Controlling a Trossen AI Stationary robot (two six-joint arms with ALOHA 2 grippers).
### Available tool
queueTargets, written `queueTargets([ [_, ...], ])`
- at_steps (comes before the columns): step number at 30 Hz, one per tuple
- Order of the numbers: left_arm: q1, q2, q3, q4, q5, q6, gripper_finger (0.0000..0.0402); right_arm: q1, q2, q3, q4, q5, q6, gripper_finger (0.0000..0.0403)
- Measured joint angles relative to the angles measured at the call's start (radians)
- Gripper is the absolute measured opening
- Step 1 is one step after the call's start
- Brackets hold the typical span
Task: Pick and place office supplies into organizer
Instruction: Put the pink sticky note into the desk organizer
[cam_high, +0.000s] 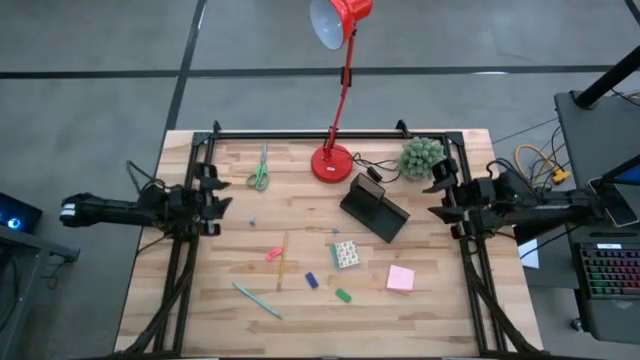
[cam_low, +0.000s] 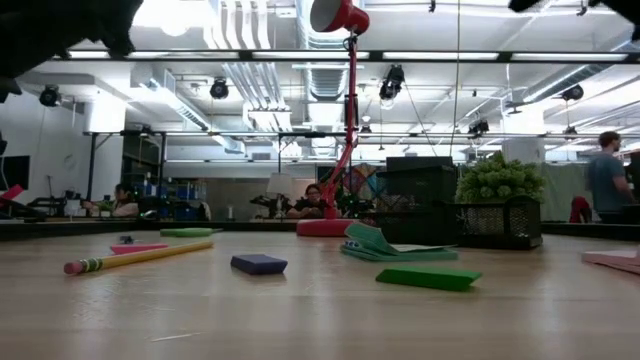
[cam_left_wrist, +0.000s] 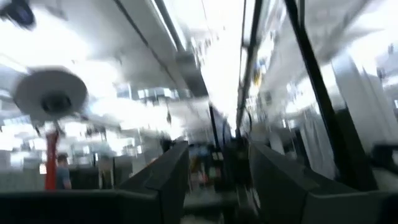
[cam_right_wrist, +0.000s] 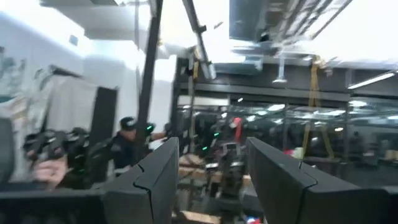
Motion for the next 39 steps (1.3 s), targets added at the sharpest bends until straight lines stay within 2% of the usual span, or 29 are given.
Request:
queueTargets([
  [4,0.0,-0.007,0.001,0.052,0.0,-0.008,0.0156,0.016,0.105,0.16,-0.198,0.023,0.081,0.0178],
  [9,0.0,-0.023,0.0,0.048,0.0,-0.008,0.0156,0.06,0.257,0.379,-0.596,0.198,0.093,0.0178],
  [11,0.0,-0.026,0.0,0.045,0.0,-0.008,0.0156,0.08,0.324,0.45,-0.706,0.225,0.078,0.0178],
  [16,0.0,-0.033,0.002,0.045,0.0,-0.005,0.0156,0.17,0.459,0.577,-0.746,0.239,0.051,0.0178],
  [18,0.0,-0.036,0.002,0.045,0.0,-0.002,0.0156,0.22,0.503,0.638,-0.833,0.295,0.062,0.0178],
  [29,0.0,-0.007,0.002,0.044,0.0,-0.007,0.0156,0.569,0.763,0.925,-1.254,0.785,0.395,0.0178],
  [32,0.0,-0.005,0.001,0.042,0.0,-0.008,0.0156,0.638,0.85,1.0,-1.349,0.826,0.468,0.0178],
  [39,-0.001,-0.001,-0.005,0.044,0.0,-0.008,0.0156,0.748,1.045,1.097,-1.518,0.826,0.718,0.0178],
])
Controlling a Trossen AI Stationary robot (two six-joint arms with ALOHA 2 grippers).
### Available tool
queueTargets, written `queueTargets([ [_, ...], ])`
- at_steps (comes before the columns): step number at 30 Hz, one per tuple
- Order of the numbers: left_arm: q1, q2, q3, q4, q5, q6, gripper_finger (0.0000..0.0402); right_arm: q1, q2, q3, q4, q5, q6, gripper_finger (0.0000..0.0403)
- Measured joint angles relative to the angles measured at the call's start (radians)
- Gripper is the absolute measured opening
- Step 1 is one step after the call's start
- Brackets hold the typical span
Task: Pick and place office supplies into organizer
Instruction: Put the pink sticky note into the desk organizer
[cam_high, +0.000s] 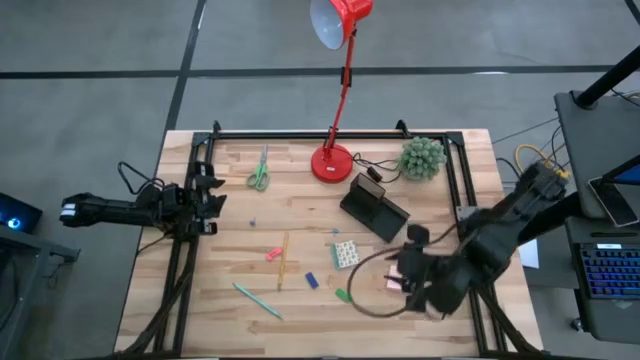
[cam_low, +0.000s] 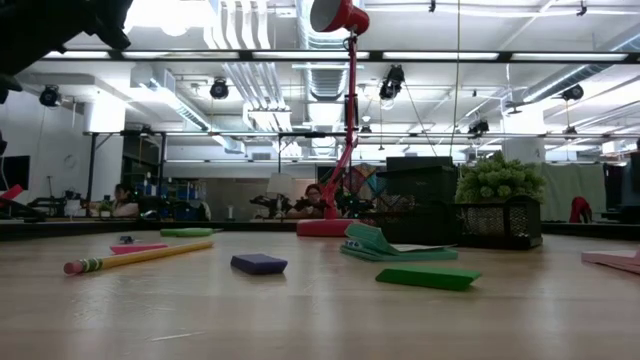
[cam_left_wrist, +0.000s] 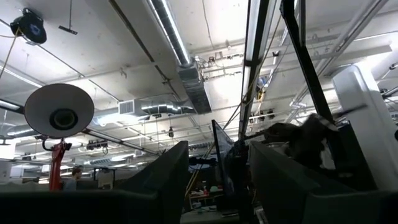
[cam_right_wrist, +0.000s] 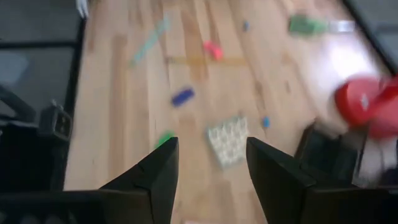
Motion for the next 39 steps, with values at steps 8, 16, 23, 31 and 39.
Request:
queueTargets([
  [8,0.001,-0.004,-0.003,-0.002,0.0,0.0,0.0156,0.027,0.216,0.042,-0.304,-0.186,0.393,0.0178],
  [16,0.001,0.0,-0.003,-0.001,0.0,0.003,0.0156,0.027,0.41,0.04,-0.368,-0.363,0.485,0.0178],
  [23,0.001,-0.006,-0.003,0.0,0.0,0.008,0.0156,0.028,0.52,0.054,-0.349,-0.416,0.438,0.0178],
  [31,0.001,-0.011,-0.003,0.0,0.0,0.008,0.0156,0.027,0.586,0.054,-0.319,-0.412,0.341,0.0178],
  [39,0.001,-0.011,-0.003,0.0,0.0,0.009,0.0156,0.027,0.592,0.048,-0.307,-0.376,0.324,0.0178],
])
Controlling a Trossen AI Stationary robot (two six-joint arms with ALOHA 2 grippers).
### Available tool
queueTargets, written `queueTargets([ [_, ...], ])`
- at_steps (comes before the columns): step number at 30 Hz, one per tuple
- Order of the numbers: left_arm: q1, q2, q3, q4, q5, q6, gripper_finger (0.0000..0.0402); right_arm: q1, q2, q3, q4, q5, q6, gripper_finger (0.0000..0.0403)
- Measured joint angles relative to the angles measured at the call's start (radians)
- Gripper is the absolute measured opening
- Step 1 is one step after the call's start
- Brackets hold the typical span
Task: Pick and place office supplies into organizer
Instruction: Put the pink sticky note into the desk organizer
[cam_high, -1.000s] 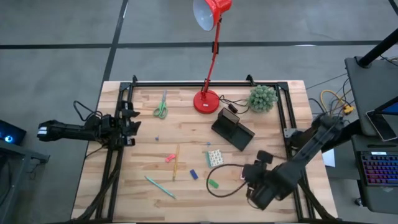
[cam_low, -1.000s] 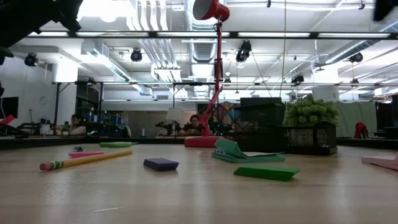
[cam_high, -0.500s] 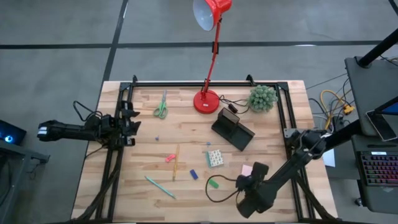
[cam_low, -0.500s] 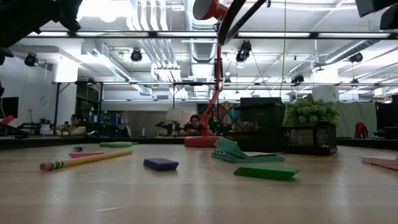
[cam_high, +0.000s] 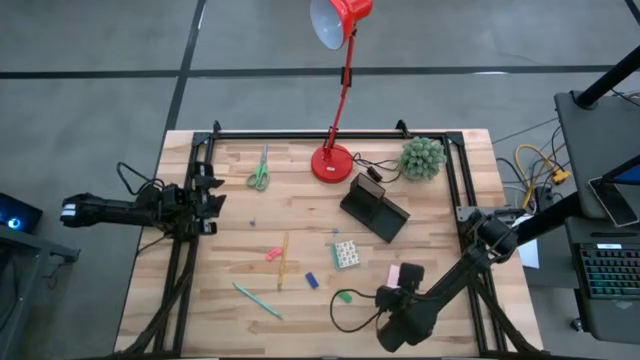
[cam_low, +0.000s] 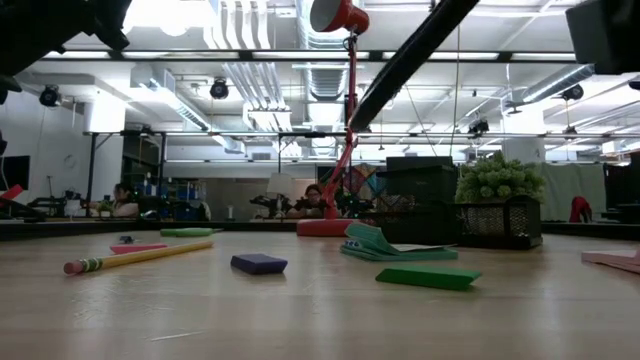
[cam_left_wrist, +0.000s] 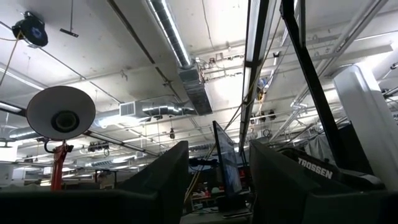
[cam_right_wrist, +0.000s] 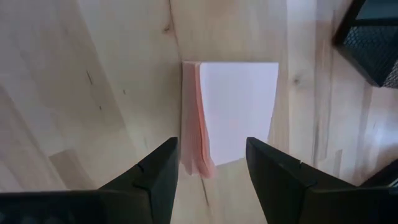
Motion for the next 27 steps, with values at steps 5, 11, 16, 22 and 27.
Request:
queueTargets([
  [5,0.0,0.0,0.0,0.0,0.0,0.0,0.0156,0.0,0.0,-0.019,0.044,0.017,-0.027,0.0178],
  [11,0.0,0.001,0.0,0.0,0.0,0.0,0.0156,0.0,0.0,-0.054,0.084,0.017,-0.054,0.0178],
  [16,0.0,0.0,0.0,0.0,0.0,-0.001,0.0156,0.0,-0.001,-0.085,0.093,0.009,-0.051,0.0178],
  [22,0.0,0.002,-0.002,0.0,0.0,-0.001,0.0156,0.0,-0.001,-0.13,0.118,-0.032,-0.044,0.0173],
  [27,0.0,0.001,-0.002,0.001,0.0,-0.001,0.0156,0.0,-0.003,-0.135,0.125,-0.035,-0.034,0.0157],
])
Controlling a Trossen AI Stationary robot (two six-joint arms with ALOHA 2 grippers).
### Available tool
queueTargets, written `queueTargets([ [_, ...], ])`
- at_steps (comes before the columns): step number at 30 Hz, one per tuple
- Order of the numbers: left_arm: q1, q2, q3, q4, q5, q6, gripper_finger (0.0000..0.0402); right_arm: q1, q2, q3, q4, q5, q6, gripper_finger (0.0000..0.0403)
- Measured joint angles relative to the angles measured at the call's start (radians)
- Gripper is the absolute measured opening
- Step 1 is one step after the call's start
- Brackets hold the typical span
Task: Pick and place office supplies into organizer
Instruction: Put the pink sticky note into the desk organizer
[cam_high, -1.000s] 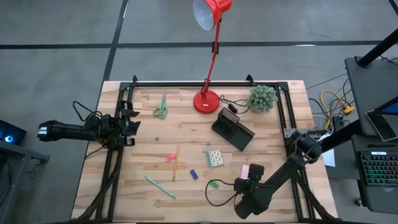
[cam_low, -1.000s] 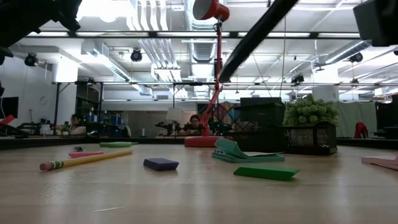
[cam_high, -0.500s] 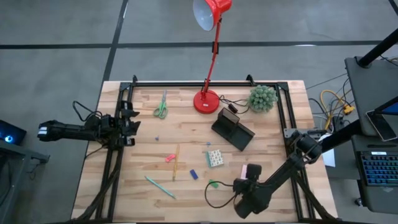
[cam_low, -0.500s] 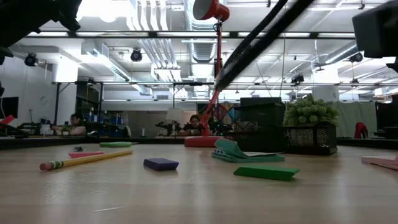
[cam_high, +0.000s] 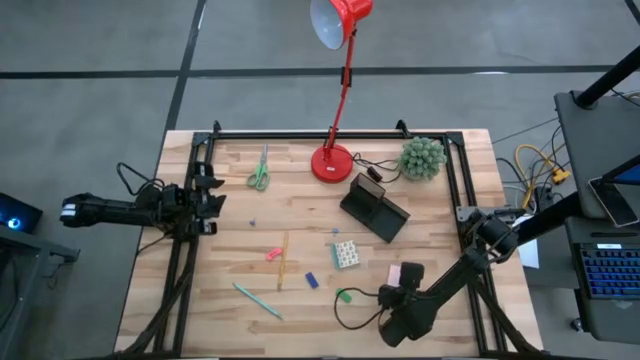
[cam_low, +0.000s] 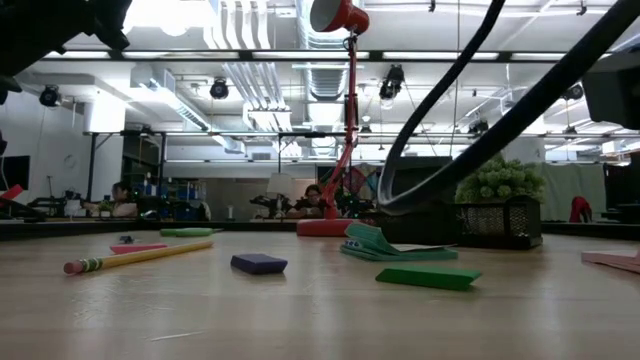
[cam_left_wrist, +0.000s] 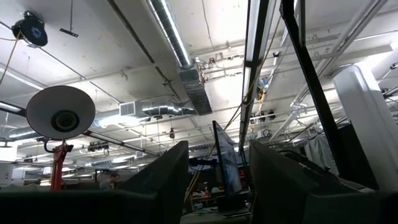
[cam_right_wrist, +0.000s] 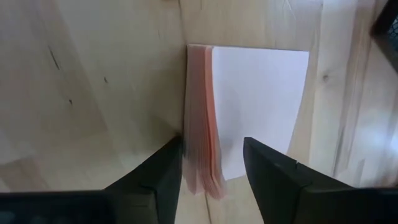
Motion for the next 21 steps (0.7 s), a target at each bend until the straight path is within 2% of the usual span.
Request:
queueTargets([
  [7,0.0,0.002,0.0,-0.001,0.0,-0.002,0.0156,0.0,-0.001,-0.002,0.005,-0.004,0.006,0.011],
  [15,0.0,-0.008,0.0,0.0,0.0,-0.004,0.0156,-0.002,-0.001,-0.003,0.016,-0.001,0.036,0.0017],
  [21,0.0,-0.009,0.0,-0.001,0.0,-0.004,0.0156,-0.002,-0.001,-0.003,0.02,-0.006,0.067,0.0009],
])
